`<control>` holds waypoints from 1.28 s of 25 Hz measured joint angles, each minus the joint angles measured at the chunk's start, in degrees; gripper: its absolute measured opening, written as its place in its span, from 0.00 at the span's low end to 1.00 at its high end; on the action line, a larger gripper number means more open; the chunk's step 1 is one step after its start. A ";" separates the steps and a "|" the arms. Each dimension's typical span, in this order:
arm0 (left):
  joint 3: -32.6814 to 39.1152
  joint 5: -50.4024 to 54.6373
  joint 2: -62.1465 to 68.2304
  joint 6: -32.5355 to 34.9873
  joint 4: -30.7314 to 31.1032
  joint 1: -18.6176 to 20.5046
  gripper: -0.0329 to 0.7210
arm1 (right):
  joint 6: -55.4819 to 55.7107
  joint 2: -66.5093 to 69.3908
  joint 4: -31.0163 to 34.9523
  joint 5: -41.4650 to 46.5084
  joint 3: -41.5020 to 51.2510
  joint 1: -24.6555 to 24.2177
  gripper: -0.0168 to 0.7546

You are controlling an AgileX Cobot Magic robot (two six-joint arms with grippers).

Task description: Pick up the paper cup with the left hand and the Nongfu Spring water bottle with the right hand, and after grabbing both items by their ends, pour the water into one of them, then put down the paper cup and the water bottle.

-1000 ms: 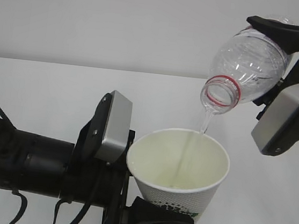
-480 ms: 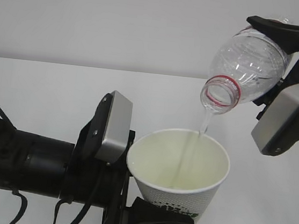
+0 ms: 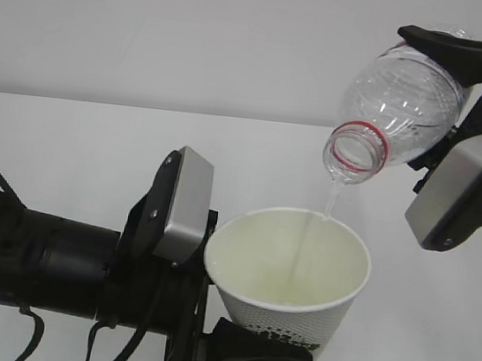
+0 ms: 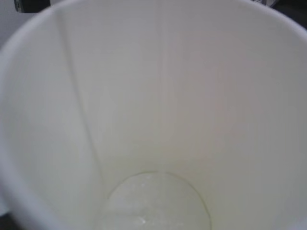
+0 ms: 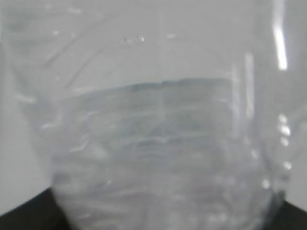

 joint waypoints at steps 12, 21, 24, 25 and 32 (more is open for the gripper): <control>0.00 0.09 0.00 0.00 0.00 0.00 0.70 | 0.00 0.00 0.00 -0.26 0.00 0.00 0.62; 0.00 1.34 0.00 0.00 0.00 -0.98 0.70 | 0.00 0.00 0.00 -0.52 0.00 0.00 0.62; 0.00 1.65 0.00 0.00 0.00 -1.56 0.70 | 0.00 0.00 0.00 -0.56 0.00 0.00 0.62; 0.00 1.65 0.00 0.00 0.00 -1.56 0.70 | 0.00 0.00 0.00 -0.56 0.00 0.00 0.62; 0.00 1.65 0.00 0.00 -0.11 -1.56 0.70 | 0.00 0.00 0.00 -1.12 0.00 0.00 0.62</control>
